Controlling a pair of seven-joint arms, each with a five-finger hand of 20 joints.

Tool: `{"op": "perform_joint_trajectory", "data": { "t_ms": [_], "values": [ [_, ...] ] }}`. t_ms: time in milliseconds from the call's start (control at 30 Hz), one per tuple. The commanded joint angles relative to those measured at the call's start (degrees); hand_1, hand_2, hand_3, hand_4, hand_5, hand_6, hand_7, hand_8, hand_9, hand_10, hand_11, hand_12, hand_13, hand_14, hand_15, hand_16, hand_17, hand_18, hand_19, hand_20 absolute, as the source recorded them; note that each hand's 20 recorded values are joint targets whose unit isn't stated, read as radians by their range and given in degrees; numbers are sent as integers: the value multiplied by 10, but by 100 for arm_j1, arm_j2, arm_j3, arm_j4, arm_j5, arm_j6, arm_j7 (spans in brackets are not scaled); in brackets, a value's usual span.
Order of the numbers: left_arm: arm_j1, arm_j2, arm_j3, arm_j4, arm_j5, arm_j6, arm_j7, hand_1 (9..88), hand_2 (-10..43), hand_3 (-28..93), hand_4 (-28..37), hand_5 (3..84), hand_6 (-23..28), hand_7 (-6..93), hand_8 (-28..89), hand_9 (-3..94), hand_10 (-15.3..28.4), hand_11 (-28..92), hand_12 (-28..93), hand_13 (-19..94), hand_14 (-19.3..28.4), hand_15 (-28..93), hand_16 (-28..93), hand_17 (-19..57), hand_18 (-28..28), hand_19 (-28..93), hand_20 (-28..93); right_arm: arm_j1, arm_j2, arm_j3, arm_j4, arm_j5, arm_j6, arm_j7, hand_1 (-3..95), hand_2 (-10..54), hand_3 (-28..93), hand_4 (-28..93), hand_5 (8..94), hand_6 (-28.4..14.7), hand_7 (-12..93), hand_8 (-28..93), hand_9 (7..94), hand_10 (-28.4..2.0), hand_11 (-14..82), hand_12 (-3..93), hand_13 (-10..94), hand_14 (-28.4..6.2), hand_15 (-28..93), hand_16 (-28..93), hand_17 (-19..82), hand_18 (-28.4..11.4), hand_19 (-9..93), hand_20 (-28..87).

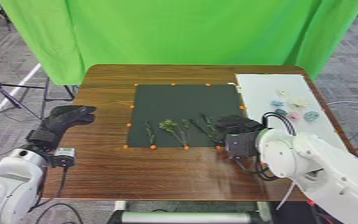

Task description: Arrange flowers

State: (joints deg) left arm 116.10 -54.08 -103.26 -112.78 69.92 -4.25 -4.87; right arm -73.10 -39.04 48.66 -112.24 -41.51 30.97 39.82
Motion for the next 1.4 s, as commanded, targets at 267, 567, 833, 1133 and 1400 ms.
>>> {"op": "perform_joint_trajectory", "data": {
  "t_ms": [267,567,833,1133,1400],
  "values": [
    [0,-44,-19,-36,32,-136,-88,309,109,595,-232,484,67,140,-73,495,169,222,83,385,208,224,-36,13,156,224,129,-559,364,248,-285,-602,387,-590,295,-41,607,-45,525,-81,53,-23,746,-175,175,204,932,-61,349,319,721,-65,704,475],
    [-36,-60,-3,-20,39,-165,-82,308,109,595,-231,484,67,139,-73,494,169,222,82,384,210,226,-36,13,156,224,128,-584,441,-84,-459,-1025,-29,-624,264,-22,607,-52,525,-78,54,-27,702,-188,115,181,922,-69,354,316,698,-78,749,417],
    [-29,-81,-11,-16,36,-189,-96,308,109,595,-231,483,67,140,-72,494,170,221,82,384,208,225,-37,13,156,224,128,-559,328,-113,-465,-983,-407,-622,248,-14,603,-54,489,-76,37,-25,646,-195,80,155,913,-76,357,310,680,-90,763,391],
    [13,-100,-38,-29,29,-237,-140,309,109,595,-230,483,67,139,-73,495,170,221,83,384,209,225,-36,13,156,224,128,-605,331,-118,-539,-1046,-451,-546,241,-8,599,-54,474,-75,29,-21,634,-196,82,144,908,-78,364,302,673,-93,781,357],
    [6,-87,-48,-31,29,-281,-189,308,109,595,-231,483,67,138,-72,495,170,221,83,384,209,225,-37,13,156,224,128,-264,449,-572,-529,-2030,412,-1478,239,-7,602,-54,493,-75,43,-19,637,-192,88,158,899,-77,384,305,653,-107,814,352]
  ]
}}
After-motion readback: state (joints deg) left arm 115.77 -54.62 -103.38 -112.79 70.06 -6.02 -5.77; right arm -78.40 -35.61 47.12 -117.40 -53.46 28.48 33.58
